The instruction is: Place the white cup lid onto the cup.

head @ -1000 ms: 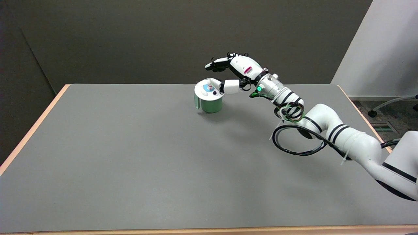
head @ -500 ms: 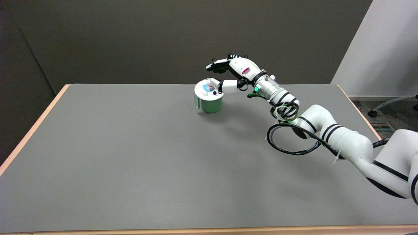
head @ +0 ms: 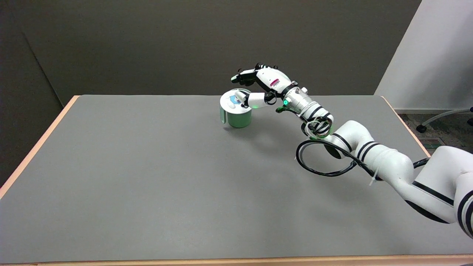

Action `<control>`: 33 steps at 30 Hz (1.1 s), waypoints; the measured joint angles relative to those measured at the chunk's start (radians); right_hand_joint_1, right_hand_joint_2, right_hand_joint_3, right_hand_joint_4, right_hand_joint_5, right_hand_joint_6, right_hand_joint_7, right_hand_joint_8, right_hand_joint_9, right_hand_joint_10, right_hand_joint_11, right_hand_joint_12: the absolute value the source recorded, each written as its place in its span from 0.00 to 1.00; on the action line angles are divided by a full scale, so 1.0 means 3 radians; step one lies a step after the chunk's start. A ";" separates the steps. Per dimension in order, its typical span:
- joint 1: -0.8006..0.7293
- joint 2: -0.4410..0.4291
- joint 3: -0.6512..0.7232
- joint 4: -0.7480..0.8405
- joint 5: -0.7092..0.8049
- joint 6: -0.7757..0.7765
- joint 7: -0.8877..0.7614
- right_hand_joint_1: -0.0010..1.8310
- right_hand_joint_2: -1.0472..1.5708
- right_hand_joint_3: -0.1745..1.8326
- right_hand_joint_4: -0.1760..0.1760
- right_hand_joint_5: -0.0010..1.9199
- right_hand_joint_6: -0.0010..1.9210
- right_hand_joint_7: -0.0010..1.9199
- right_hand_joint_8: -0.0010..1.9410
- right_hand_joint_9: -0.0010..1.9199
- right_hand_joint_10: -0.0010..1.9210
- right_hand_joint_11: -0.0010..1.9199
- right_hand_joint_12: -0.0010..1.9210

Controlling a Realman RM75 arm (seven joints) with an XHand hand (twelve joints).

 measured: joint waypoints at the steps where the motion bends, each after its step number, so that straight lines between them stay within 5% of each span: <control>1: 0.0004 -0.0011 0.0000 0.0014 0.0000 0.0001 -0.0001 0.33 0.74 0.44 0.82 0.34 0.11 0.38 0.11 0.37 0.14 0.09 0.54; 33: 0.0069 -0.0171 -0.0003 0.0291 -0.0013 0.0070 -0.0016 0.40 0.75 0.41 0.86 0.37 0.13 0.41 0.13 0.36 0.16 0.08 0.53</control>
